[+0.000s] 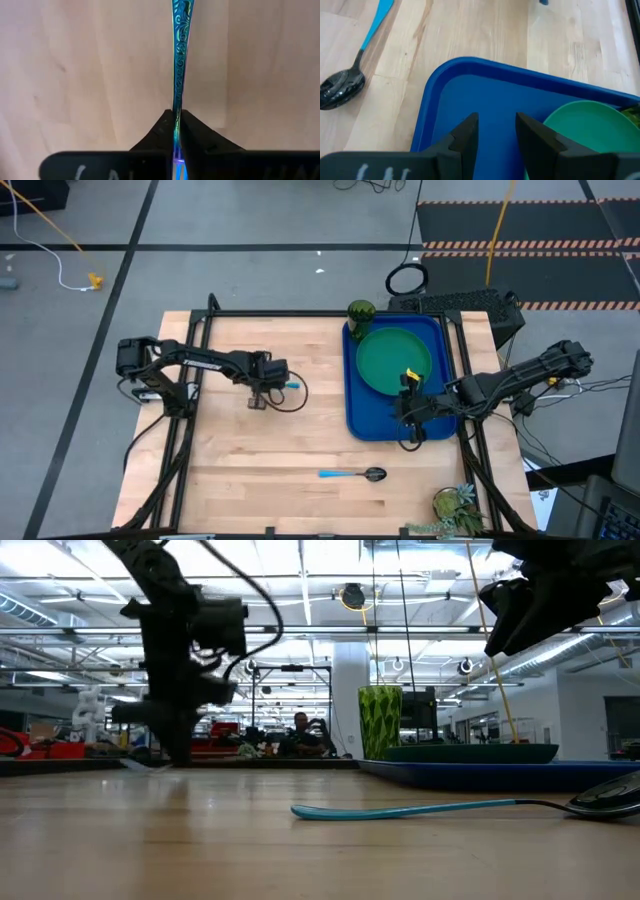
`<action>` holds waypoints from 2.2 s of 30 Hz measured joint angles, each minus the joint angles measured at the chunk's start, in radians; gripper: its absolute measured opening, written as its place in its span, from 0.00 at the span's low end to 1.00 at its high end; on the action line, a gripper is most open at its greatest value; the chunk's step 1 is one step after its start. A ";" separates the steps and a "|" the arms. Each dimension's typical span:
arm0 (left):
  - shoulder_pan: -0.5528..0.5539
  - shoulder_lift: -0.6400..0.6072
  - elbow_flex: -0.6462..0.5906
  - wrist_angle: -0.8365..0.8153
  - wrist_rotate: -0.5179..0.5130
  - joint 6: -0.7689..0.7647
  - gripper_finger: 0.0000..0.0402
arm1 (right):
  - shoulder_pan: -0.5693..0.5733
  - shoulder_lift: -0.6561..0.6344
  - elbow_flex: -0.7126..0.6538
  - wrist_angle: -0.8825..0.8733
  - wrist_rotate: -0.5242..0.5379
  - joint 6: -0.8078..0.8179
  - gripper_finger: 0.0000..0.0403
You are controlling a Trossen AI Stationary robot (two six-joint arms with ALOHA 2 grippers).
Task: Pick and place plate/cup/fork/spoon on tray
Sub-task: Put the blue fork on the blue tray to the left of the green cup
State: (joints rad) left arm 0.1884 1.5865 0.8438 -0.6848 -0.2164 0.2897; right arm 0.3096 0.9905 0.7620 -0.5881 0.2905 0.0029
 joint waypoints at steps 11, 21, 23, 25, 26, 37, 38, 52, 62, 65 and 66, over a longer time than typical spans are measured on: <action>-0.107 -0.001 0.268 -0.039 -0.023 -0.187 0.04 | 0.000 -0.041 0.000 0.012 0.001 0.035 0.31; -0.184 -0.002 0.443 0.061 -0.111 -0.183 0.03 | 0.133 -0.068 0.075 -0.079 0.170 0.144 0.31; -0.190 -0.002 0.453 0.109 -0.126 -0.172 0.03 | 0.170 -0.068 0.093 -0.085 0.217 0.169 0.31; -0.194 -0.002 0.454 0.161 -0.127 -0.161 0.03 | 0.209 -0.068 0.112 -0.077 0.264 0.177 0.31; -0.197 -0.002 0.454 0.188 -0.127 -0.161 0.02 | 0.226 -0.068 0.123 -0.074 0.287 0.182 0.31; -0.233 0.091 0.461 0.516 -0.100 -0.165 0.03 | 0.365 -0.029 0.213 -0.074 0.445 0.193 0.31; -0.237 0.111 0.465 0.521 -0.100 -0.173 0.02 | 0.371 -0.026 0.218 -0.075 0.451 0.193 0.31; -0.263 0.517 0.836 0.499 -0.095 -0.191 0.02 | 0.472 -0.024 0.234 0.007 0.707 0.068 0.31; -0.270 0.672 0.966 0.513 -0.064 -0.194 0.03 | 0.555 -0.024 0.234 0.046 0.839 -0.023 0.31; -0.264 0.702 0.978 0.499 -0.046 -0.194 0.03 | 0.563 -0.024 0.234 0.050 0.839 -0.025 0.31; -0.261 0.710 0.980 0.509 -0.025 -0.188 0.03 | 0.563 -0.024 0.234 0.053 0.839 -0.026 0.31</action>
State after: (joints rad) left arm -0.0728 2.2966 1.8236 -0.1760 -0.2411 0.1012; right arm 0.8730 0.9668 0.9958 -0.5351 1.1294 -0.0234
